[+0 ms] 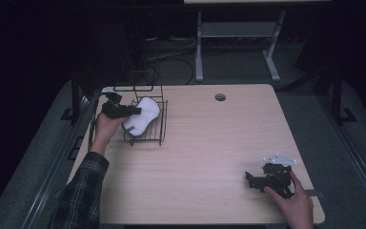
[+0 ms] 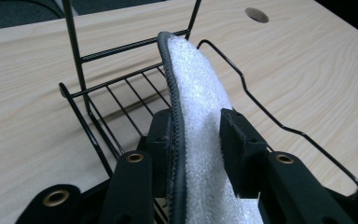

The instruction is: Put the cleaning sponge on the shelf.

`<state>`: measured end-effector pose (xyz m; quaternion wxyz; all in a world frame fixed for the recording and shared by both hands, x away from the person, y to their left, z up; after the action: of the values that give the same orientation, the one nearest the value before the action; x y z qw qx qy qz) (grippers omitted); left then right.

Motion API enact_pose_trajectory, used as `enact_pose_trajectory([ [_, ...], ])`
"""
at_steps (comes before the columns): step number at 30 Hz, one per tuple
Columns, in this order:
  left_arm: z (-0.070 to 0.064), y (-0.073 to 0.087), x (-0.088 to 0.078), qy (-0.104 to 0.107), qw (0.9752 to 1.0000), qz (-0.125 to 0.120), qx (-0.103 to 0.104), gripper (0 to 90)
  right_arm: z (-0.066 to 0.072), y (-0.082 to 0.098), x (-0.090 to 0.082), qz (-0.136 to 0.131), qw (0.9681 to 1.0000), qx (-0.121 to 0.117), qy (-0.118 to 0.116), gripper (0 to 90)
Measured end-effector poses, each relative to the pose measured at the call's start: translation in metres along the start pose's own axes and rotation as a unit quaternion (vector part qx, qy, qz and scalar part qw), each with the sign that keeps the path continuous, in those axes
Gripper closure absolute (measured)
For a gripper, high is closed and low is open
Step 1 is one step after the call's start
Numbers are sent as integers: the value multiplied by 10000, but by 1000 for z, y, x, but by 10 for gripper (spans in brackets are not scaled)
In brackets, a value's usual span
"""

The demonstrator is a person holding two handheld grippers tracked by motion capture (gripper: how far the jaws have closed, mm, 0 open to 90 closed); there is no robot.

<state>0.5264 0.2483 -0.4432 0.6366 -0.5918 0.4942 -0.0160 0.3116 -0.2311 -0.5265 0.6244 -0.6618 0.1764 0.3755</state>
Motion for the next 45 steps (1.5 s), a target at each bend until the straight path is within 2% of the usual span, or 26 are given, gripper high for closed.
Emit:
enact_pose_trajectory([
  [11, 0, 1, 1, -223, 9995, 110, 201, 498, 0, 0, 0, 0, 10000, -3, 1, 0],
  [16, -3, 0, -3, -218, 9994, 106, 239, 499, 0, 0, 0, 1, 10000, -3, 0, 0],
  [19, -7, 1, -6, -163, 9991, 194, 339, 587, 0, 0, 0, 1, 10000, -2, 1, 0],
  [24, -18, 2, -10, -31, 9982, 340, 486, 814, 0, 0, 0, 1, 10000, -4, 2, 0],
  [26, -21, 4, -12, 7, 9986, 301, 443, 894, 0, 0, 0, 1, 10000, -3, 1, 0],
  [30, -24, 14, -14, 88, 9981, 454, 418, 898, 0, 0, 0, 2, 10000, -1, 2, 0],
  [32, -27, 18, -15, 126, 9980, 443, 437, 898, 0, 0, 0, 2, 10000, -1, 1, 0],
  [41, -35, 39, -12, 181, 9965, 664, 471, 898, 0, 0, 0, 2, 10000, 0, 2, 0],
  [43, -37, 39, -11, 238, 9972, 572, 409, 898, 0, 0, 0, 1, 10000, -3, 1, 0],
  [45, -40, 40, -11, 269, 9970, 572, 452, 898, 0, 0, 0, 3, 10000, -1, 2, 0],
])
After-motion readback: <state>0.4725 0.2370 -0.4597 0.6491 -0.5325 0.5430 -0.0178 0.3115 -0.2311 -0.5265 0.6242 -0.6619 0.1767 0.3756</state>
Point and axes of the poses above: each handheld gripper's, and its own axes: x roughly forward along the jaws, y roughly out of its underside, z roughly to its left, the point moved 6 cm from there along x, roughly forward along the jaws, and after that the axes turned 3 degrees about x, right-handed, at the moved point
